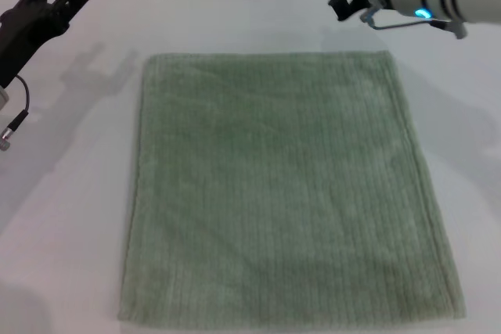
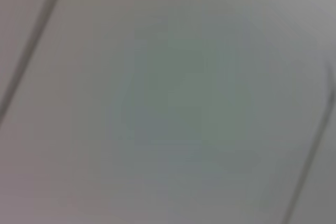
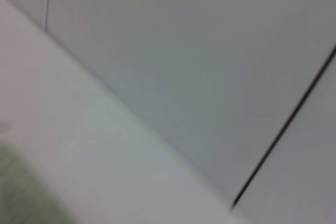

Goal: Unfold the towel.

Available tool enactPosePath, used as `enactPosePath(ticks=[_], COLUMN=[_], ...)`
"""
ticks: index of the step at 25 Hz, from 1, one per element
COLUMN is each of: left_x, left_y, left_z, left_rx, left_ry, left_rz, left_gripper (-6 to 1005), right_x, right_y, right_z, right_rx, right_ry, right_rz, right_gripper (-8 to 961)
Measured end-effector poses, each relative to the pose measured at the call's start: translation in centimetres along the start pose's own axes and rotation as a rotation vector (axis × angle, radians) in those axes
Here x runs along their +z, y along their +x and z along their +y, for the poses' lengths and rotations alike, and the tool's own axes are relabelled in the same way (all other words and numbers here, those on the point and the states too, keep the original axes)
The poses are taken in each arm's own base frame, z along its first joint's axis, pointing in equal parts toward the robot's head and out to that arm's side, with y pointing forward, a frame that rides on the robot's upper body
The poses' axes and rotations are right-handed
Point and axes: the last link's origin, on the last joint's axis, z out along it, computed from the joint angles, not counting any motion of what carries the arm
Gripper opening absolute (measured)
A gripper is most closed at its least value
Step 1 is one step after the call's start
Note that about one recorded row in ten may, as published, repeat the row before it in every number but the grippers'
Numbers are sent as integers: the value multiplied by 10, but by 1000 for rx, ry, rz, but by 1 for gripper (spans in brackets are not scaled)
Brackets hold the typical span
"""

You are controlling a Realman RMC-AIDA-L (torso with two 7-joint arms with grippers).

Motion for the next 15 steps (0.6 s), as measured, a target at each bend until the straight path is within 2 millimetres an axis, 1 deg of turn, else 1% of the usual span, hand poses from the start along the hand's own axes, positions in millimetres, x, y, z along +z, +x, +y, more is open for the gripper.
enactPosePath(ticks=[2,5,7,9,12,13,15], left_x=[-1,-1,-1,-2,-3,-5,-5], left_y=[-1,-6,-9,-13,-15,-18,-19], left_z=[-1,-6,-7,-8,-9,-10,-11], left_rx=[0,11,16,27,41,82,109], left_ry=[16,73,99,143,174,220,244], left_rz=[6,13,15,37,55,75,82], left_gripper=[725,727,727,728,729,730,730], right_x=[2,1,-3,-10,-23,-28,-35], right_y=[2,11,21,31,51,59,74], right_z=[7,19,28,31,29,27,22], right_rx=[-47,-110,-155,-180,-163,-139,-81], right_ry=[64,166,247,321,393,408,436], right_rz=[-79,-205,-308,-408,-518,-535,-550], right_gripper=[112,115,117,119,123,124,126])
